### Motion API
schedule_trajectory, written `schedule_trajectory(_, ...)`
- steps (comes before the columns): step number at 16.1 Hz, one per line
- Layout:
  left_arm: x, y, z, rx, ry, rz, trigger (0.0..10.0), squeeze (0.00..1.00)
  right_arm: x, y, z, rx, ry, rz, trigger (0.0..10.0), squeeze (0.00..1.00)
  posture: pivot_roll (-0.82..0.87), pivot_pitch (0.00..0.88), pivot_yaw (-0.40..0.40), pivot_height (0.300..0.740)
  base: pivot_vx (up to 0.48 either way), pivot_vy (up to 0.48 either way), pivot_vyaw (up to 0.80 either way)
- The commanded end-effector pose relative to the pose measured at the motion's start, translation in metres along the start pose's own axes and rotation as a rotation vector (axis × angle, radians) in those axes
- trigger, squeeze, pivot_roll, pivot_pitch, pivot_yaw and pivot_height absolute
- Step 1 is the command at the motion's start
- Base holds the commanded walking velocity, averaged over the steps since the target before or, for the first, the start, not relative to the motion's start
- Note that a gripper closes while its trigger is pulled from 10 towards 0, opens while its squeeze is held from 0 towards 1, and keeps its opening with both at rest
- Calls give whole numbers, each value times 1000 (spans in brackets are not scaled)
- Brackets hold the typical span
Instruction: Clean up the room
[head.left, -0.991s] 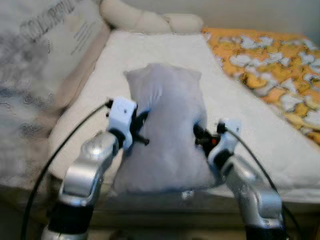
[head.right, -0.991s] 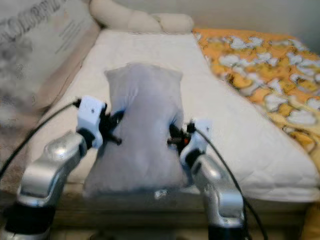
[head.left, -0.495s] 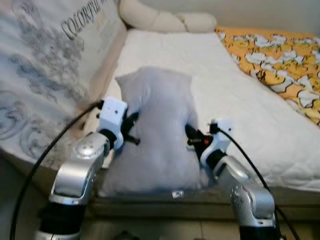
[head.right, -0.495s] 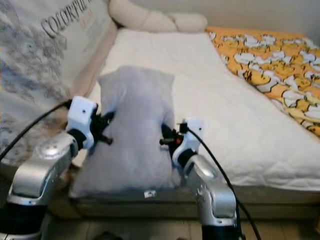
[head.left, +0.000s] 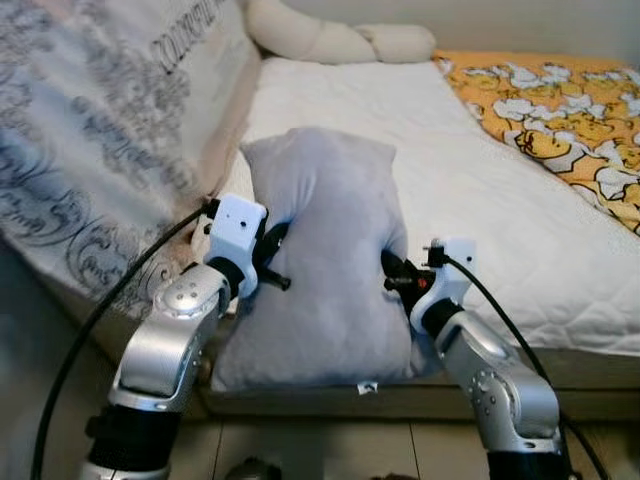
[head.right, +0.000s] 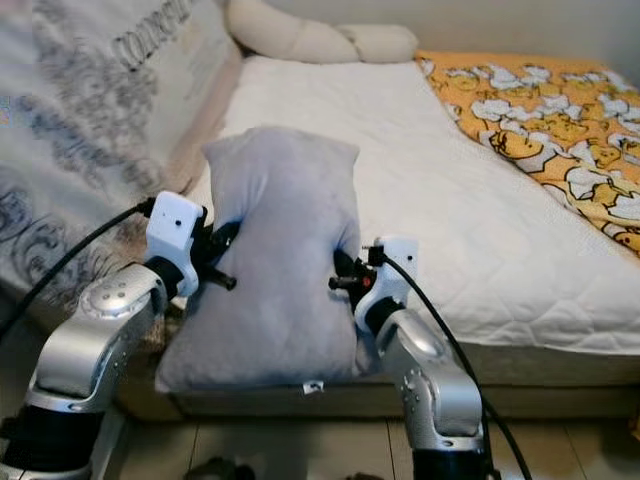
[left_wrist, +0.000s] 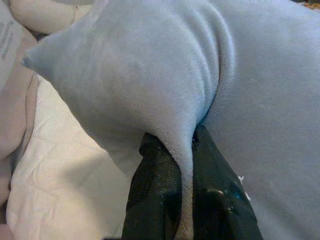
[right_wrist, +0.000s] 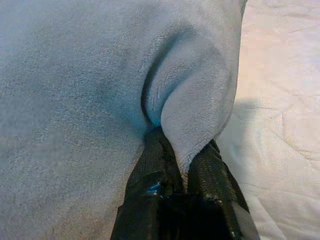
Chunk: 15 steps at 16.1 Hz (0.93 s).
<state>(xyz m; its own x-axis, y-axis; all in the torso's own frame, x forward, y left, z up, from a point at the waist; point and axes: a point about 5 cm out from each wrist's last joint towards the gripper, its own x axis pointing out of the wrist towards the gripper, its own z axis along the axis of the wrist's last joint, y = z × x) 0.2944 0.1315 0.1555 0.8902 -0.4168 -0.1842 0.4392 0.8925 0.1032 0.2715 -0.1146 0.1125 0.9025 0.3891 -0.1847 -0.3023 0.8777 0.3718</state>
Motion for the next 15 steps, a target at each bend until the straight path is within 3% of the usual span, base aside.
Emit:
schedule_trajectory(1, 1, -1, 8, 17, -40, -10, 10000, 0, 3, 4, 4, -4, -8, 26, 10000, 0, -14, 0, -28, 740, 0, 0, 0)
schedule_trajectory(10, 1, -1, 7, 20, -35, -5, 10000, 0, 8, 5, 2, -19, 18, 62, 10000, 0, 13, 0, -68, 740, 0, 0, 0)
schedule_trajectory(15, 0, 0, 6, 16, -35, -11, 10000, 0, 8, 5, 2, -23, 19, 66, 10000, 0, 13, 0, -67, 740, 262, 0, 0)
